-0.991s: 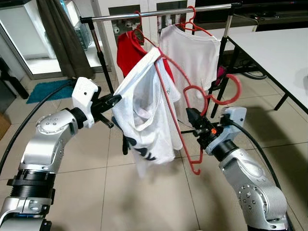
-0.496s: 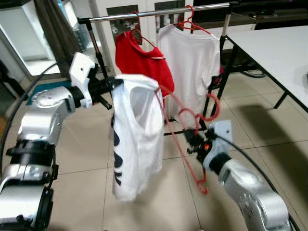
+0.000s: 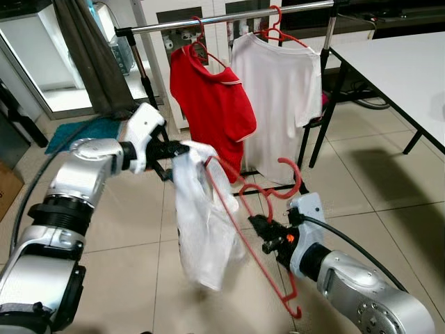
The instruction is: Hang hanger
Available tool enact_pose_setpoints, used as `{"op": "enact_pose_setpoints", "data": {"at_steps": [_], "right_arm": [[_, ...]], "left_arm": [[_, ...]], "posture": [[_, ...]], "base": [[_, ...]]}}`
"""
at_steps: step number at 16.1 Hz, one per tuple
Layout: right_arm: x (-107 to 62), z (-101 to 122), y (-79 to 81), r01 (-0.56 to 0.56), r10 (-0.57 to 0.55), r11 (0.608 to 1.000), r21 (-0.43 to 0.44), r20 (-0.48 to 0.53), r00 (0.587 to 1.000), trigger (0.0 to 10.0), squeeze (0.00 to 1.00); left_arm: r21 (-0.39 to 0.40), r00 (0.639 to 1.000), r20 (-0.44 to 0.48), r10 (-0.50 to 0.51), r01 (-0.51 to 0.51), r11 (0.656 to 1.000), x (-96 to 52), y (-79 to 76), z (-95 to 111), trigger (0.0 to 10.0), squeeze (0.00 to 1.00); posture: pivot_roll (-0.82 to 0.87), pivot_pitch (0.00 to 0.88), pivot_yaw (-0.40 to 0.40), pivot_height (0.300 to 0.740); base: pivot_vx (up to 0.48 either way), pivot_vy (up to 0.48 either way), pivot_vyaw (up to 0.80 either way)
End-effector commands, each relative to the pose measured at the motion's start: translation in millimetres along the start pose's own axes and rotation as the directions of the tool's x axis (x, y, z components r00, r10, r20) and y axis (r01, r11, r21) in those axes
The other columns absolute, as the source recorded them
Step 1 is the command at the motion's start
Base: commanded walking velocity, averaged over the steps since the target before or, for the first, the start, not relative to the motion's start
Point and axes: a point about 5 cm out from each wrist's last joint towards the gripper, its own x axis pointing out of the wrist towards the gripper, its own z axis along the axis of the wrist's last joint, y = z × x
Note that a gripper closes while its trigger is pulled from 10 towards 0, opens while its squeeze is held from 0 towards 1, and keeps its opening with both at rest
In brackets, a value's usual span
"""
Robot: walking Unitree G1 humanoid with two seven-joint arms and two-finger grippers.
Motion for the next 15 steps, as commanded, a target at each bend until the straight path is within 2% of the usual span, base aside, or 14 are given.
{"op": "enact_pose_setpoints", "data": {"at_steps": [1,3,4,6,8,10,12,15], "right_arm": [[0.1,-0.7,7.5,-0.049,0.049,0.999,0.003,-0.021,0.999,0.0,0.0],[1.9,-2.0,7.0,-0.032,0.033,0.999,0.014,-0.034,0.999,0.0,0.0],[7.1,-2.6,2.9,0.006,-0.005,0.999,0.046,-0.035,0.999,0.0,0.0],[13.7,-1.6,-4.7,0.087,-0.087,0.992,0.088,-0.015,0.996,0.0,0.0],[20.0,1.5,-16.4,0.21,-0.216,0.969,0.132,0.033,0.976,0.0,0.0],[20.6,7.2,-20.2,0.273,-0.288,0.949,0.157,0.084,0.954,0.0,0.0],[20.4,13.1,-20.1,0.302,-0.323,0.94,0.16,0.13,0.937,0.0,0.0],[21.3,22.9,-19.5,0.324,-0.354,0.932,0.161,0.219,0.909,0.0,0.0]], "left_arm": [[0.032,1.0,0.006,-0.007,0.007,0.999,-0.9,0.8,6.0,0.0,0.0],[0.039,0.999,0.007,-0.041,0.041,0.998,0.3,-2.5,7.2,0.0,0.0],[0.052,0.995,0.014,-0.094,0.093,0.994,0.0,-8.7,9.5,0.0,0.0],[0.067,0.988,0.003,-0.154,0.153,0.986,-1.3,-17.2,9.5,0.0,0.0],[0.068,0.981,-0.004,-0.196,0.196,0.978,-3.8,-30.1,9.0,0.0,0.0],[0.061,0.99,-0.031,-0.137,0.139,0.988,-7.1,-31.3,4.0,0.0,0.0],[0.083,0.998,-0.062,-0.011,0.016,0.996,-12.8,-27.0,-2.0,0.0,0.0],[0.075,0.999,-0.03,0.025,-0.022,0.997,-15.1,-35.8,-0.2,0.0,0.0]], "posture": [[-0.14,0.037,0.152,0.74],[-0.13,0.039,0.147,0.74],[-0.13,0.037,0.143,0.74],[-0.13,0.037,0.143,0.74],[-0.13,0.025,0.143,0.74],[-0.13,0.021,0.144,0.74],[-0.13,0.015,0.149,0.74],[-0.12,0.003,0.152,0.74]], "base": [[0.0,0.0,0.0],[0.0,0.0,0.0],[0.0,0.0,0.0],[0.0,0.0,0.0],[0.0,0.0,0.0],[0.0,0.0,0.0],[0.0,0.0,0.0],[0.0,0.0,0.0]]}}
